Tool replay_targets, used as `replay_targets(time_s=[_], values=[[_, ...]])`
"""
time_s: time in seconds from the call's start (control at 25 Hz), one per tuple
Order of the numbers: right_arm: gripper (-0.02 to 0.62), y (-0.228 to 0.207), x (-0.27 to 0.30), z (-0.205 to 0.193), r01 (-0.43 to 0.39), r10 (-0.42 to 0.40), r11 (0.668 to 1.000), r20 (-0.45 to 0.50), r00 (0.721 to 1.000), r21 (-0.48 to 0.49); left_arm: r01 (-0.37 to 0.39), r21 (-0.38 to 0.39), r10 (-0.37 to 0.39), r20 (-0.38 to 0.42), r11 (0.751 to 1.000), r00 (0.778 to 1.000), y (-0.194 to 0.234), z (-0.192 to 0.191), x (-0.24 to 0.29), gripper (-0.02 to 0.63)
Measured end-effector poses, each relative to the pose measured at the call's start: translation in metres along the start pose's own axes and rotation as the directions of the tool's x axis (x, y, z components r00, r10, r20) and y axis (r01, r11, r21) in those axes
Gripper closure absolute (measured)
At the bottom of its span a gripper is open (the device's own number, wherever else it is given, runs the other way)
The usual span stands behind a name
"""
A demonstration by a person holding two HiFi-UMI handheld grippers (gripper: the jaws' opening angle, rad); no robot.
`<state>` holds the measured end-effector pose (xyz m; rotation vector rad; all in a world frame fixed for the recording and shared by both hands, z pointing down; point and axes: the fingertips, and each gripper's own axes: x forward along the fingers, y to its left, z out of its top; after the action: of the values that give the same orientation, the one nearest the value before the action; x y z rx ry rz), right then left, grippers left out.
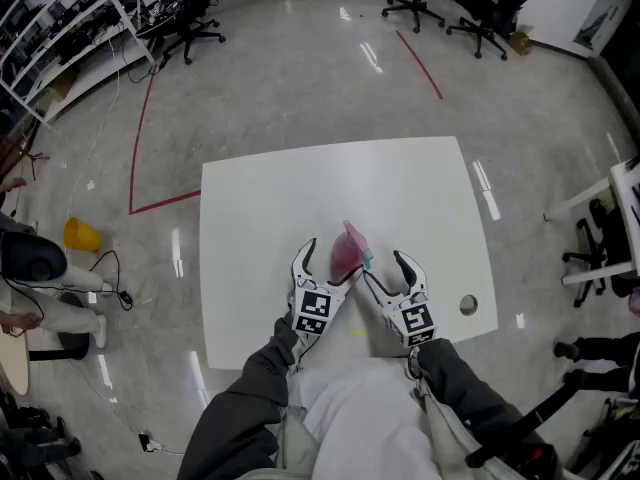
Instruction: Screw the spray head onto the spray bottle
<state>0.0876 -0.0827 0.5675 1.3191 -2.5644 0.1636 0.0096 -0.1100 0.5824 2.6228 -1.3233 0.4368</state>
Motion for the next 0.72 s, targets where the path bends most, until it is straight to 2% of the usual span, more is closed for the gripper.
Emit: replay_targets(time_s=[0.08, 0.16, 0.24, 0.32, 0.4, 0.48, 0.52, 0.6, 0.64, 0.68, 0.72], values=[[0.291, -0.012, -0.015, -0.003, 0.024, -0.025, 0.998, 0.014, 1.000, 0.061, 0.079, 0.071, -0.076, -0.039, 0.994, 0.996, -0.015, -0.013, 0.015, 0.081], [0.291, -0.027, -0.031, -0.002, 0.055, -0.058, 0.993, 0.026, 0.998, 0.103, 0.117, 0.129, -0.110, -0.060, 0.985, 0.992, -0.025, -0.019, 0.026, 0.081], [0.291, -0.043, -0.046, 0.003, 0.092, -0.098, 0.988, 0.043, 0.994, 0.122, 0.089, 0.146, -0.083, -0.045, 0.985, 0.995, -0.025, -0.015, 0.035, 0.081], [0.291, -0.053, -0.056, 0.010, 0.114, -0.123, 0.986, 0.065, 0.990, 0.119, 0.031, 0.127, -0.029, -0.020, 0.991, 0.999, -0.017, -0.008, 0.046, 0.081], [0.291, -0.052, -0.059, 0.020, 0.102, -0.110, 0.991, 0.087, 0.990, 0.092, 0.005, 0.112, -0.003, -0.020, 0.994, 1.000, -0.011, -0.004, 0.057, 0.081], [0.291, -0.044, -0.060, 0.033, 0.051, -0.056, 0.997, 0.104, 0.993, 0.050, 0.035, 0.113, -0.031, -0.035, 0.993, 0.999, -0.014, -0.004, 0.066, 0.083], [0.291, -0.037, -0.059, 0.041, 0.012, -0.016, 0.999, 0.109, 0.994, 0.034, 0.074, 0.114, -0.069, -0.042, 0.991, 0.997, -0.019, -0.005, 0.067, 0.146], [0.291, -0.023, -0.059, 0.057, -0.101, 0.094, 0.993, 0.115, 0.989, 0.062, 0.206, 0.095, -0.203, -0.048, 0.974, 0.978, -0.036, -0.001, 0.057, 0.155], [0.291, -0.016, -0.060, 0.067, -0.179, 0.165, 0.977, 0.122, 0.979, 0.117, 0.291, 0.071, -0.289, -0.038, 0.954, 0.957, -0.048, 0.007, 0.045, 0.155], [0.293, -0.009, -0.062, 0.079, -0.268, 0.245, 0.945, 0.138, 0.960, 0.187, 0.379, 0.047, -0.379, -0.019, 0.924, 0.925, -0.060, 0.017, 0.029, 0.155], [0.293, -0.001, -0.066, 0.093, -0.360, 0.327, 0.899, 0.162, 0.931, 0.250, 0.468, 0.031, -0.468, 0.001, 0.883, 0.883, -0.073, 0.030, 0.010, 0.155]])
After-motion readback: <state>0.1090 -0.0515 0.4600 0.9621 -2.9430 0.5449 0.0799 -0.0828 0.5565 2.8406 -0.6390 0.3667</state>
